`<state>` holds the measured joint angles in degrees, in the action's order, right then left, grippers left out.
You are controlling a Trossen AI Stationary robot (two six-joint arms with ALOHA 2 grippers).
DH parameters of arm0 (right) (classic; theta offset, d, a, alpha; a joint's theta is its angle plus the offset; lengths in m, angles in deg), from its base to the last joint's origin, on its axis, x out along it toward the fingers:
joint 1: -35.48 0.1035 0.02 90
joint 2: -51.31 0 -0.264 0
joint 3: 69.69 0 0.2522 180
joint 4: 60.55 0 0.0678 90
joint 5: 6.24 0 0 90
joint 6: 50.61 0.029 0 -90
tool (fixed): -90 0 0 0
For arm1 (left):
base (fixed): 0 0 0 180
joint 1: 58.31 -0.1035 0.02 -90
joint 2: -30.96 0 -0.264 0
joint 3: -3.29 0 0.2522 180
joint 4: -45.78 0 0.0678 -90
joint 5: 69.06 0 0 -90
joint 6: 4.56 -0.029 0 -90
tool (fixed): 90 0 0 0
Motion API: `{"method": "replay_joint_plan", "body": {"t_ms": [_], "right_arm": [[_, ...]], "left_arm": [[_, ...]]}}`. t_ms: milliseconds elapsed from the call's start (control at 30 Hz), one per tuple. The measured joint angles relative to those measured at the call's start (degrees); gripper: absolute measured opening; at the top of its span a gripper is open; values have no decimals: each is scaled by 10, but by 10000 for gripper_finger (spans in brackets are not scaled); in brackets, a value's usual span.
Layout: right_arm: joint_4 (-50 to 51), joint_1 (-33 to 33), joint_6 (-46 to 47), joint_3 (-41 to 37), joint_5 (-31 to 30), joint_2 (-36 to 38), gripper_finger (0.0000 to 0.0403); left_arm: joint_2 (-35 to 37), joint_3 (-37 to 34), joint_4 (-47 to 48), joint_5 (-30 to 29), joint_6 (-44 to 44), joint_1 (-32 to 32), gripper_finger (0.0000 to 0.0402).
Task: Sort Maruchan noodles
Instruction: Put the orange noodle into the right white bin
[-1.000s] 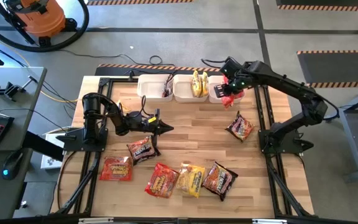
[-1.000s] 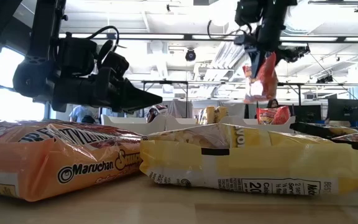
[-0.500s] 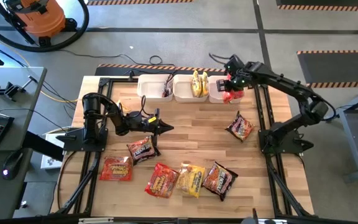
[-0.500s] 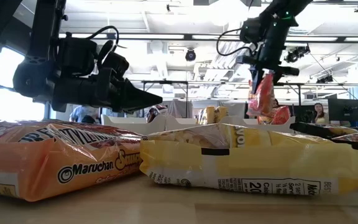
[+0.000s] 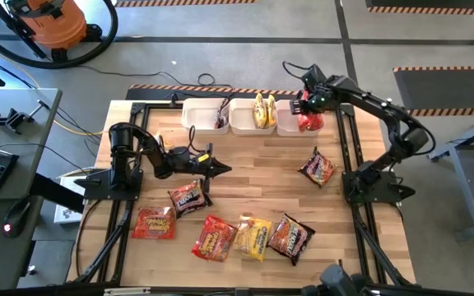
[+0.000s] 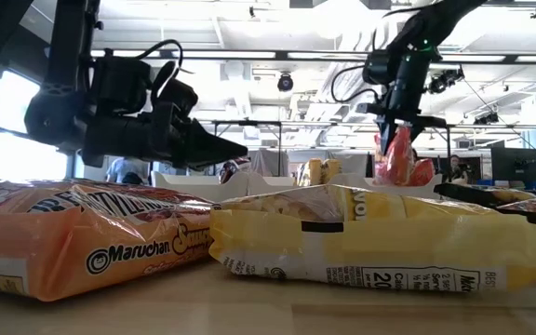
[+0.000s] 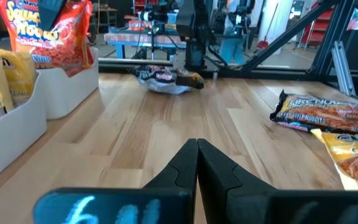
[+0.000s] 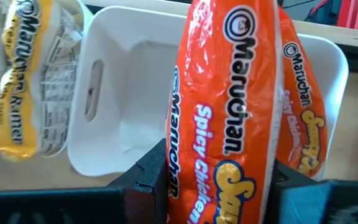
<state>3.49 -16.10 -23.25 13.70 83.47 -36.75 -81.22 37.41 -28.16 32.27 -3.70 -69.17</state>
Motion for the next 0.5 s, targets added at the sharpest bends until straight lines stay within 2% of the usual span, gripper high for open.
{"method": "replay_joint_plan", "body": {"t_ms": [500], "right_arm": [[-30,-25,-30,0,-3,-38,114]], "left_arm": [[0,4,11,0,0,0,0]]}}
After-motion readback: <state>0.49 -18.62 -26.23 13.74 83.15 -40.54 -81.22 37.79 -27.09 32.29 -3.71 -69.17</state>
